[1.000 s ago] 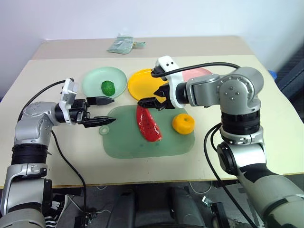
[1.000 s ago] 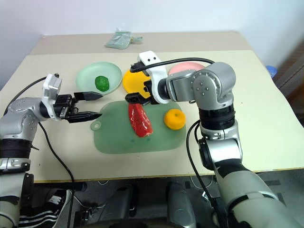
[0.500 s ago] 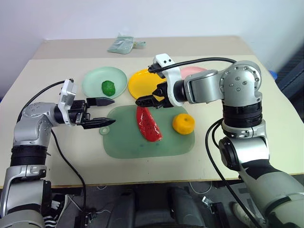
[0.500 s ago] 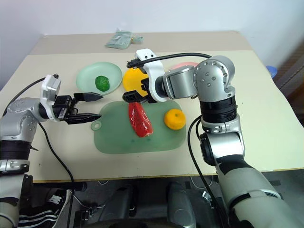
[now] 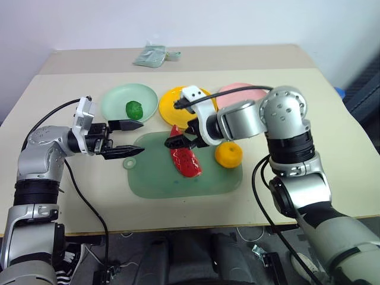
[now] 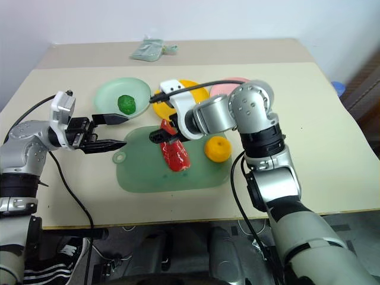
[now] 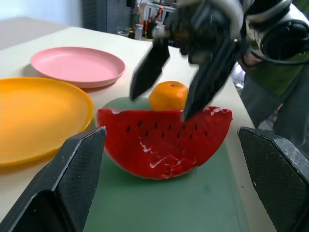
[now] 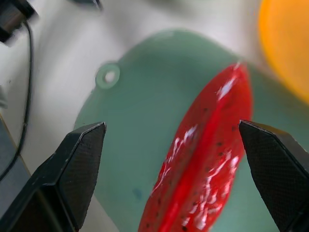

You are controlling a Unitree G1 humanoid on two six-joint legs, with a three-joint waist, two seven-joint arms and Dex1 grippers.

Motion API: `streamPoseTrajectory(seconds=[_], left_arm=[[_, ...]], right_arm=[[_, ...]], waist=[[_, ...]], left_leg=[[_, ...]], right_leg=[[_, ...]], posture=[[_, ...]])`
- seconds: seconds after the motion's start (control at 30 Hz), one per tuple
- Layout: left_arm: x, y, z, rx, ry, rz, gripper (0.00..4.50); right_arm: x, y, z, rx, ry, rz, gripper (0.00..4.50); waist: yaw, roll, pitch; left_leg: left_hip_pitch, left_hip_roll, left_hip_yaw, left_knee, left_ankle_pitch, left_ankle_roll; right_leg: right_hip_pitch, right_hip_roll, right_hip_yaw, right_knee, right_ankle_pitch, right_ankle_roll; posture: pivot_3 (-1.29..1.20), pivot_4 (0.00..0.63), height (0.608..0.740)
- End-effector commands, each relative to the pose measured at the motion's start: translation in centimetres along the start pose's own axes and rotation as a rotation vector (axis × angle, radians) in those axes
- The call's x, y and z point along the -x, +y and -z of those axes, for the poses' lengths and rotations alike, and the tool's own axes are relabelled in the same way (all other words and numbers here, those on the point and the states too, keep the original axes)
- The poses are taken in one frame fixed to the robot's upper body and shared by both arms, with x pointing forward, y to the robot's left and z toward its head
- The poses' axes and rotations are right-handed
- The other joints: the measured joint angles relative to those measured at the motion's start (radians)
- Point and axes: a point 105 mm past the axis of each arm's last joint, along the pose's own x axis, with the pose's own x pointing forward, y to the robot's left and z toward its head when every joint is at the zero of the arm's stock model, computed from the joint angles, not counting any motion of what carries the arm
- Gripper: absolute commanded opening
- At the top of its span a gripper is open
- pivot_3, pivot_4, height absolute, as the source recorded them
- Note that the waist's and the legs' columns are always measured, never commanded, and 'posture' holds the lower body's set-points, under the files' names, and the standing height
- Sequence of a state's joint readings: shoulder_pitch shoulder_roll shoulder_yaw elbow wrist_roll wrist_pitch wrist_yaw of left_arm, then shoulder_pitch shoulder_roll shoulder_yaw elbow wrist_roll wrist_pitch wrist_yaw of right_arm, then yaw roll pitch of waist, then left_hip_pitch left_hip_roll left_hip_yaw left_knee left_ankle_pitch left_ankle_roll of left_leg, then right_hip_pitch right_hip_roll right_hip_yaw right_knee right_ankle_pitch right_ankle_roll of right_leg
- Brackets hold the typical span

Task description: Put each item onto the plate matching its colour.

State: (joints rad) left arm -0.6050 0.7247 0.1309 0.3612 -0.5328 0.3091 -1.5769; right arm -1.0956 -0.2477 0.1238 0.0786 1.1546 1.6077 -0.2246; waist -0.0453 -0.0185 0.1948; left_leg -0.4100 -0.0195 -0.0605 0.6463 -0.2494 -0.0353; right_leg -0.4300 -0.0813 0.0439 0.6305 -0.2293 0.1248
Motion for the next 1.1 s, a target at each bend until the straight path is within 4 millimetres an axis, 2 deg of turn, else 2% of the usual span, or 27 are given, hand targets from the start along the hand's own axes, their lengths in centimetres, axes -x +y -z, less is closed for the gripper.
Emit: streamPoseTrajectory(seconds=[0.03,0.53,0.57,0.63,0.8,0.83,0.87,0.97,1.03,1.1], left_arm=[[0.3,-0.5,-1.0,-0.05,-0.013,0.029,4.46],[0.3,-0.6,-1.1,-0.074,-0.018,0.015,4.46],[0.3,-0.5,-1.1,-0.075,-0.019,0.014,4.5],[0.2,-0.5,-1.0,-0.075,-0.02,0.012,4.5],[0.2,-0.4,-1.0,-0.071,-0.022,0.01,4.5],[0.2,-0.4,-1.0,-0.071,-0.022,0.009,4.5],[0.2,-0.4,-1.0,-0.071,-0.022,0.008,4.5],[0.2,-0.4,-1.0,-0.068,-0.023,0.005,4.5],[0.1,-0.2,-1.1,-0.062,-0.028,-0.005,4.5],[0.1,0.1,-1.4,-0.061,-0.053,-0.03,4.5]], right_arm=[[0.2,0.4,-0.1,0.099,0.009,0.062,4.5],[-0.6,0.2,1.8,0.264,0.1,0.147,4.5],[-0.6,0.3,1.7,0.269,0.098,0.147,3.96],[-0.5,0.1,1.6,0.278,0.093,0.158,3.16],[-0.3,-0.3,1.2,0.287,0.083,0.182,0.61],[-0.3,-0.3,1.2,0.29,0.08,0.183,0.24],[-0.2,-0.3,1.1,0.291,0.077,0.183,0.09],[0.2,-0.3,0.5,0.285,0.053,0.18,0.09],[1.1,-0.1,-0.9,0.245,-0.001,0.123,0.09],[2.5,-0.8,-2.6,0.186,-0.07,0.11,0.09]], waist=[[0.0,0.0,0.0],[0.0,0.0,0.0],[0.0,0.0,0.0],[0.0,0.0,0.0],[0.0,0.0,0.0],[0.0,0.0,0.0],[0.0,0.0,0.0],[0.0,0.0,0.0],[0.0,0.0,0.0],[0.0,0.0,0.0]], left_leg=[[0.0,0.0,0.0,0.0,0.0,0.0],[0.0,0.0,0.0,0.0,0.0,0.0],[0.0,0.0,0.0,0.0,0.0,0.0],[0.0,0.0,0.0,0.0,0.0,0.0],[0.0,0.0,0.0,0.0,0.0,0.0],[0.0,0.0,0.0,0.0,0.0,0.0],[0.0,0.0,0.0,0.0,0.0,0.0],[0.0,0.0,0.0,0.0,0.0,0.0],[0.0,0.0,0.0,0.0,0.0,0.0],[0.0,0.0,0.0,0.0,0.0,0.0]], right_leg=[[0.0,0.0,0.0,0.0,0.0,0.0],[0.0,0.0,0.0,0.0,0.0,0.0],[0.0,0.0,0.0,0.0,0.0,0.0],[0.0,0.0,0.0,0.0,0.0,0.0],[0.0,0.0,0.0,0.0,0.0,0.0],[0.0,0.0,0.0,0.0,0.0,0.0],[0.0,0.0,0.0,0.0,0.0,0.0],[0.0,0.0,0.0,0.0,0.0,0.0],[0.0,0.0,0.0,0.0,0.0,0.0],[0.0,0.0,0.0,0.0,0.0,0.0]], posture=[[0.0,0.15,0.74],[0.0,0.15,0.74],[0.0,0.15,0.74],[0.0,0.15,0.74],[0.0,0.15,0.74],[0.0,0.15,0.74],[0.0,0.15,0.74],[0.0,0.15,0.74],[0.0,0.15,0.74],[0.0,0.15,0.74]])
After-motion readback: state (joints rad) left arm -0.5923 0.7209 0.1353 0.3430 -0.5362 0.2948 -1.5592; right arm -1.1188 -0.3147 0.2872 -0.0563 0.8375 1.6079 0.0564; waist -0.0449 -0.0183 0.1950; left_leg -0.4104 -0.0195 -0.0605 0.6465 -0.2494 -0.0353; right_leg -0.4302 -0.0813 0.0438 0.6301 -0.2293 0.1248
